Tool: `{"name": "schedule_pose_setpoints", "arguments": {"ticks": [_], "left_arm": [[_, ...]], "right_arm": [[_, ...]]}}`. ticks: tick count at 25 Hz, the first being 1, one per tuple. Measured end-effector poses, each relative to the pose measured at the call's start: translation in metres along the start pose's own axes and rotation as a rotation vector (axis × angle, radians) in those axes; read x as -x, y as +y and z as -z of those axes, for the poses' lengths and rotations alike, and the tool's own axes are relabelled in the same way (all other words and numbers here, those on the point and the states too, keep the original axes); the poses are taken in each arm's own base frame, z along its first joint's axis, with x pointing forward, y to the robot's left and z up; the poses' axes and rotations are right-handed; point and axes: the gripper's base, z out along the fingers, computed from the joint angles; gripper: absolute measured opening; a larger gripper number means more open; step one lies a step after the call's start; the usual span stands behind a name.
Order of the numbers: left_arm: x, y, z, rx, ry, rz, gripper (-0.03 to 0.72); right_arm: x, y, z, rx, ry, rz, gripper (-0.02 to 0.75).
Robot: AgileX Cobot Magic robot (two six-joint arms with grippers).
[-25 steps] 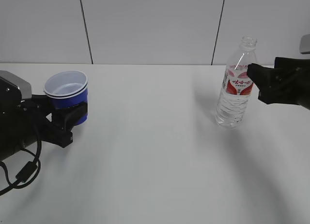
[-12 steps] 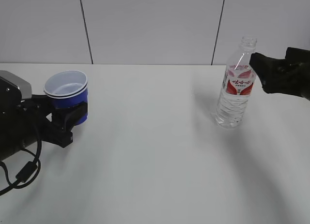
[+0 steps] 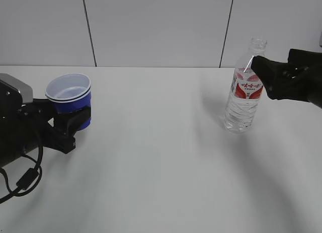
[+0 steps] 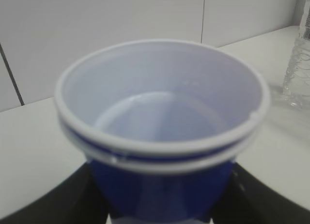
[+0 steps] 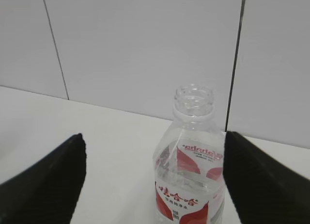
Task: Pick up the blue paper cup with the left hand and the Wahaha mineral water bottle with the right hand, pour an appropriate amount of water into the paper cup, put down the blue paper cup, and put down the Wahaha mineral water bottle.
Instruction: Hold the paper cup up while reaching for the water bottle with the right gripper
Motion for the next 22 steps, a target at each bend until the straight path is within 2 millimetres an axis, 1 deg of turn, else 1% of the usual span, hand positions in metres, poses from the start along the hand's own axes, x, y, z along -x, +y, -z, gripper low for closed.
{"name": "schedule_pose_setpoints", "arguments": {"ticks": [3,5,12,18,22], "left_arm": [[0.000,0.000,0.000,0.000,0.000,0.000,0.428],[0.000,0.000,0.000,0.000,0.000,0.000,0.428],[0.000,0.000,0.000,0.000,0.000,0.000,0.428],[0.000,0.000,0.000,0.000,0.000,0.000,0.427],[0.000,0.000,0.000,0.002,0.000,0.001,0.427]], "right_arm": [[-0.002,0.001,-0.001,0.010,0.009,0.006,0.672],[-0.007,0.001,-0.003,0.013,0.028,0.000,0.672],[-0.037,0.002,-0.017,0.030,0.115,-0.035,0.672],[-0.054,-0.003,-0.028,-0.019,0.091,-0.115,0.673],[-0.070,-0.005,-0.035,-0.047,0.077,-0.157,0.673]]}}
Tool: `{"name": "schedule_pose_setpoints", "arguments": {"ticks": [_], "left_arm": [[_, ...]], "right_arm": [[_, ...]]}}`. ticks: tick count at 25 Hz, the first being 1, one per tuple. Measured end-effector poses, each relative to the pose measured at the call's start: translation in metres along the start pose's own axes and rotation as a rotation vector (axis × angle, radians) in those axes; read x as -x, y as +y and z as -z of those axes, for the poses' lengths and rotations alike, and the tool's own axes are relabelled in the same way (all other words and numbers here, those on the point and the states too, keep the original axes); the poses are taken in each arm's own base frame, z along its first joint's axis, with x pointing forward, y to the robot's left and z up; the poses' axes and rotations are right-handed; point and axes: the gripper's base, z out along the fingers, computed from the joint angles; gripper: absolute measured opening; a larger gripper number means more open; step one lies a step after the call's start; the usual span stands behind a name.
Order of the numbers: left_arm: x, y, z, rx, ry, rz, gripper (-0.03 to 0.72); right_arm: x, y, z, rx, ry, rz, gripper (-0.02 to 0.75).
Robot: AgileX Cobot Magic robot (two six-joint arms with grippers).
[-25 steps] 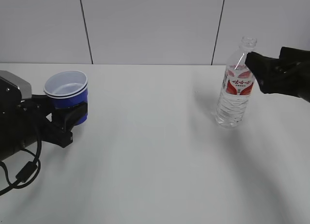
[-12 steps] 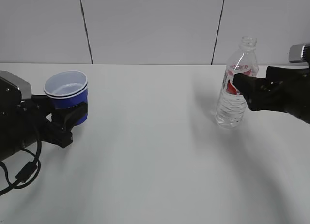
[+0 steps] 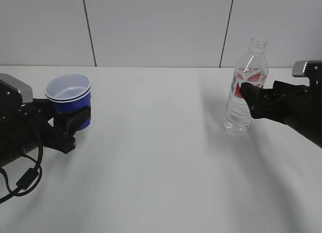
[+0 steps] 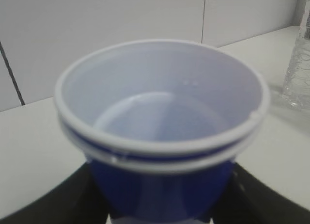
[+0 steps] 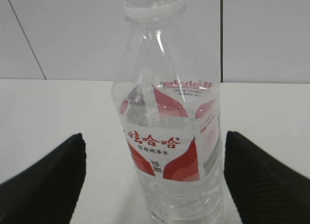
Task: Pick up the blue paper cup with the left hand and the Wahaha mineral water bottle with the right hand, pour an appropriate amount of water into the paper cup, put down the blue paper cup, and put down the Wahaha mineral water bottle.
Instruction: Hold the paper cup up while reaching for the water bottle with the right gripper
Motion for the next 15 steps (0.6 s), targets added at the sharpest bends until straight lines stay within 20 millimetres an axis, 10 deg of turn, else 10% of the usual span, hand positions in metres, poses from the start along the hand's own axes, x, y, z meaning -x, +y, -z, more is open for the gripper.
{"name": "schedule_pose_setpoints", "arguments": {"ticks": [15], "left_arm": [[0.000,0.000,0.000,0.003,0.000,0.001,0.427]], "right_arm": [[-0.028,-0.007,-0.011,-0.046,-0.005,-0.052,0.662]]}}
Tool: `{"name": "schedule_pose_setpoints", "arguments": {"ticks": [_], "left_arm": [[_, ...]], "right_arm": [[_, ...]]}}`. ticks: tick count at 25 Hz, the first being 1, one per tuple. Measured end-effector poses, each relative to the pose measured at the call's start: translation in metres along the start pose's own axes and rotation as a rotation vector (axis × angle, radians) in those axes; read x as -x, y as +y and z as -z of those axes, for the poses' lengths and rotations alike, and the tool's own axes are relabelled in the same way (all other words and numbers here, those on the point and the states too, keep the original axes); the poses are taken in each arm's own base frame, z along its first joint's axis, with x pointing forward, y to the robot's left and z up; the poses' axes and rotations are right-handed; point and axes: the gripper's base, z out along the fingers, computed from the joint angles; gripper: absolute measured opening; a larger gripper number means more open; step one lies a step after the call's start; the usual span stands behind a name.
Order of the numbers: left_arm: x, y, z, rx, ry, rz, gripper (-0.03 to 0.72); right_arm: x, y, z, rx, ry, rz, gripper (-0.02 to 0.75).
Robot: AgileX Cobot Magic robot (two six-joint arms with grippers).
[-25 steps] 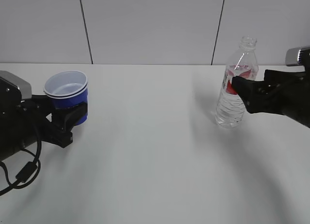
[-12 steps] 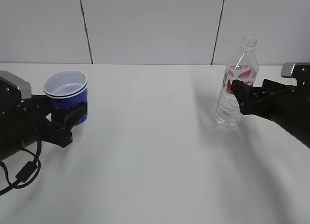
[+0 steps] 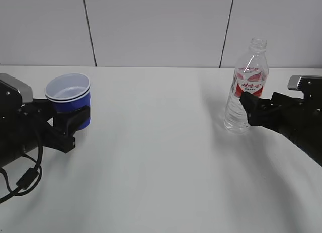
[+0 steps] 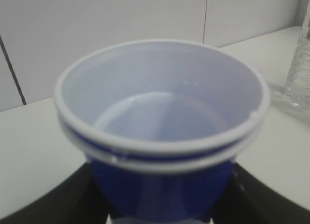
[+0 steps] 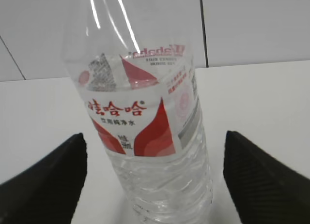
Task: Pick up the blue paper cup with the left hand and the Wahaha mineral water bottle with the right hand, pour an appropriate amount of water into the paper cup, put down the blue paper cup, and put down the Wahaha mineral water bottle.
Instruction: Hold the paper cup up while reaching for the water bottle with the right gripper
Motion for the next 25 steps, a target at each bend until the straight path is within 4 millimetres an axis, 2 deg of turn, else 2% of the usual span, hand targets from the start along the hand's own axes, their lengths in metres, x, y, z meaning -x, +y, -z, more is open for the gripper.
{"name": "schedule_pose_setpoints", "arguments": {"ticks": [25], "left_arm": [[0.000,0.000,0.000,0.001,0.000,0.001,0.427]], "right_arm": [[0.005,0.001,-0.020,0.039,-0.041,0.022,0.641]]}}
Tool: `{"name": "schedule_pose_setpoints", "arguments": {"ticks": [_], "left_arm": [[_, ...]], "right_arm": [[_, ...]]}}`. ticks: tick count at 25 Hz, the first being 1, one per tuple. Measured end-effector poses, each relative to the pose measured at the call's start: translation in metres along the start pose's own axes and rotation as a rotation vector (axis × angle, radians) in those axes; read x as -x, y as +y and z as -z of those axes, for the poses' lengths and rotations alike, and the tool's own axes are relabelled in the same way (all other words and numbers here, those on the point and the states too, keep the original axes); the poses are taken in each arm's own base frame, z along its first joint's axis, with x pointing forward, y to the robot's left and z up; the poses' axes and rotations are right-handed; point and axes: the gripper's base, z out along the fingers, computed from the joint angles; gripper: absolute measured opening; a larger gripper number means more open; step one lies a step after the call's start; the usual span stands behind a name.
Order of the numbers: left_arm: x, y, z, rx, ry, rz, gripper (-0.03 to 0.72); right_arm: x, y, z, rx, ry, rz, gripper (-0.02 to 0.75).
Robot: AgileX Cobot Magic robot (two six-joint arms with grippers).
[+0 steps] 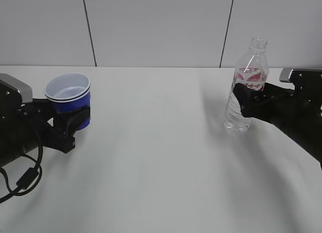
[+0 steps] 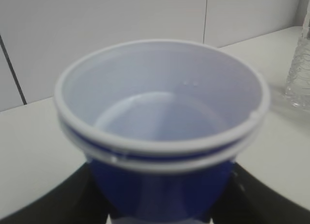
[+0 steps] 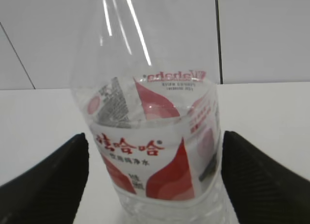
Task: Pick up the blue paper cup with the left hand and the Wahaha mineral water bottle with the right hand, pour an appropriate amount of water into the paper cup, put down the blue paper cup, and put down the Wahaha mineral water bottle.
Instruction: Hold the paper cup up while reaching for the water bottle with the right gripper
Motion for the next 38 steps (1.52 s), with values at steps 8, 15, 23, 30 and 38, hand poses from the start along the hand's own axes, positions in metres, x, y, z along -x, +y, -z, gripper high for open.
{"name": "schedule_pose_setpoints", "arguments": {"ticks": [8,15,23,30,38], "left_arm": [[0.000,0.000,0.000,0.000,0.000,0.000,0.427],[0.000,0.000,0.000,0.000,0.000,0.000,0.427],[0.000,0.000,0.000,0.000,0.000,0.000,0.427],[0.000,0.000,0.000,0.000,0.000,0.000,0.427],[0.000,0.000,0.000,0.000,0.000,0.000,0.427]], "right_arm": [[-0.010,-0.002,-0.007,0.002,0.025,-0.002,0.630],[-0.011,-0.002,-0.009,0.002,0.023,-0.002,0.629],[-0.012,-0.003,-0.009,-0.003,0.024,-0.007,0.619],[-0.012,-0.003,-0.009,-0.004,0.023,-0.004,0.614],[-0.012,-0.004,-0.010,-0.018,0.019,0.013,0.608]]}}
